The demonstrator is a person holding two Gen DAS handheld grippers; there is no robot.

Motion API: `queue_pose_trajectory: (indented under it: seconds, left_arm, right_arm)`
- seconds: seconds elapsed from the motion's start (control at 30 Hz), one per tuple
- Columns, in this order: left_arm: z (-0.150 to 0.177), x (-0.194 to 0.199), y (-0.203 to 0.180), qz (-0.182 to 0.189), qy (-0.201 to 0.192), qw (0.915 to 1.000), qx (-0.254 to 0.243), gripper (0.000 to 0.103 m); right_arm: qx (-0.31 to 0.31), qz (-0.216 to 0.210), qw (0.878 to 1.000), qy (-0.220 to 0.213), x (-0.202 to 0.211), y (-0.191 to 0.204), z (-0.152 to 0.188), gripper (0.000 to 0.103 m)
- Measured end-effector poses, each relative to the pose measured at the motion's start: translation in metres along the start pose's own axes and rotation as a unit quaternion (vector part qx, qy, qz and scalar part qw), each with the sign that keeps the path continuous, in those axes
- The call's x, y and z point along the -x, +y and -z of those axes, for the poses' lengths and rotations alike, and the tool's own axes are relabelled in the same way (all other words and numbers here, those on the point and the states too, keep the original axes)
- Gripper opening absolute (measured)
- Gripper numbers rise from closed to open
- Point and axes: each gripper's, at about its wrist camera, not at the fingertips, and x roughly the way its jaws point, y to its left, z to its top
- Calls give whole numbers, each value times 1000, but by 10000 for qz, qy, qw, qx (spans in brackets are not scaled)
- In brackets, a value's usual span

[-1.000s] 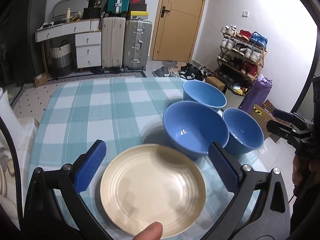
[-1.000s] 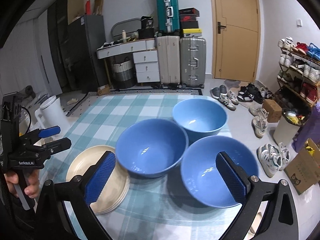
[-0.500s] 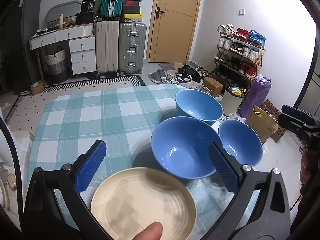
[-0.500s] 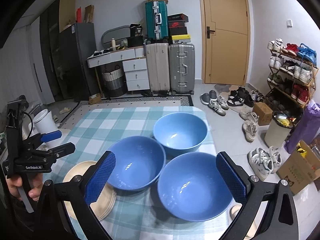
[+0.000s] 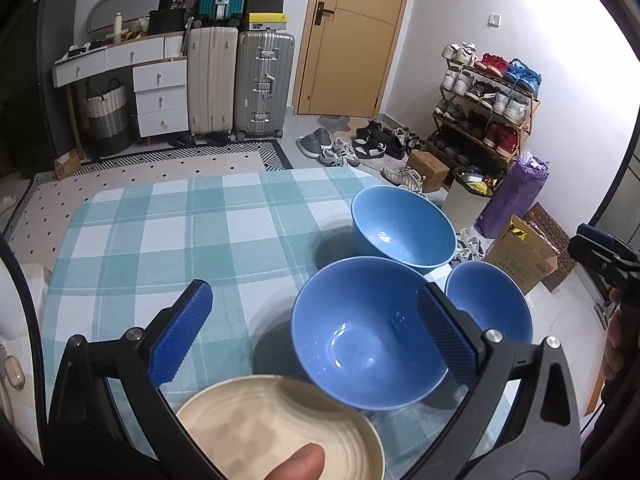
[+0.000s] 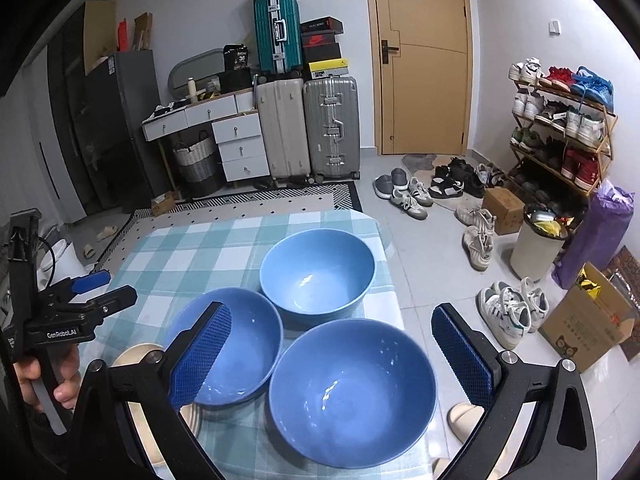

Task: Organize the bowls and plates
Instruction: 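Move the left tool to a blue bowl rim while the right tool reaches another bowl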

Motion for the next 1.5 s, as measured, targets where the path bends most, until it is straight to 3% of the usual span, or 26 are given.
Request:
queue_pose_trajectory:
  seconds: [0.67, 1.2, 1.5]
  left_arm:
    - [-34, -67, -26, -52, 366, 9987, -341, 102]
    - [-64, -135, -22, 66, 589, 9980, -197, 102]
    - [-71, -179, -18, 85, 901, 9958, -110, 102]
  right_arm:
    - [-195, 59, 9994, 295, -48, -36, -19, 102]
    - [-350, -134, 9974, 610, -102, -39, -24, 102]
    - [-726, -290, 9929, 891, -144, -49, -29, 102]
